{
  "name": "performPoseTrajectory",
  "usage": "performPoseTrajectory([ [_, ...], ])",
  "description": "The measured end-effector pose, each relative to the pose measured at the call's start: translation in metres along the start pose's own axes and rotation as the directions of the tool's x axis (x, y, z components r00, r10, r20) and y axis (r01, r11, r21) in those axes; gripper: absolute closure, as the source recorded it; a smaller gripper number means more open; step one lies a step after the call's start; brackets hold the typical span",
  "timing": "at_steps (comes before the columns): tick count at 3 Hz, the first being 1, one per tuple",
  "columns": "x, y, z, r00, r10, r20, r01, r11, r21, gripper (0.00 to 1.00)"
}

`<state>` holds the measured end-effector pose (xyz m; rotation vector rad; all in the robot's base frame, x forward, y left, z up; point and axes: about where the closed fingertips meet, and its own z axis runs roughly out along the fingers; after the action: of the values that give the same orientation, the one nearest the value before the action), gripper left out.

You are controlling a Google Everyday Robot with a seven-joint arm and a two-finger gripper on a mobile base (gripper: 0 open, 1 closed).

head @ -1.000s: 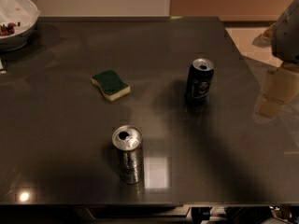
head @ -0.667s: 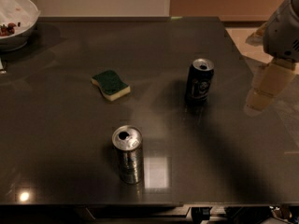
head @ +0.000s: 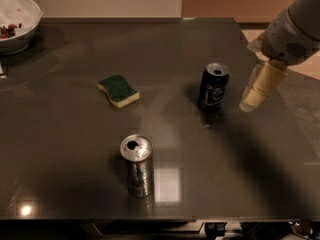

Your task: Move pepsi can near sponge

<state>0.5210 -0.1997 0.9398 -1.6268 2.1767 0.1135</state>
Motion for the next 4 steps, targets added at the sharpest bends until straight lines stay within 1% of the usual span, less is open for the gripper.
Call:
performPoseTrajectory([
  [1,-0.007,-0.021,0.028,0.998,0.040,0.051,-0.039,0.9991,-0.017,0.00],
  [2,-0.015,-0.030,0.049,0.994,0.064,0.089,-0.060,0.9970,-0.050,0.00],
  [3,-0.024,-0.031,0.064,0.989,0.076,0.126,-0.065,0.9937,-0.091,0.00],
  [4,-0.033,-0.028,0.070,0.984,0.083,0.159,-0.064,0.9901,-0.125,0.17],
])
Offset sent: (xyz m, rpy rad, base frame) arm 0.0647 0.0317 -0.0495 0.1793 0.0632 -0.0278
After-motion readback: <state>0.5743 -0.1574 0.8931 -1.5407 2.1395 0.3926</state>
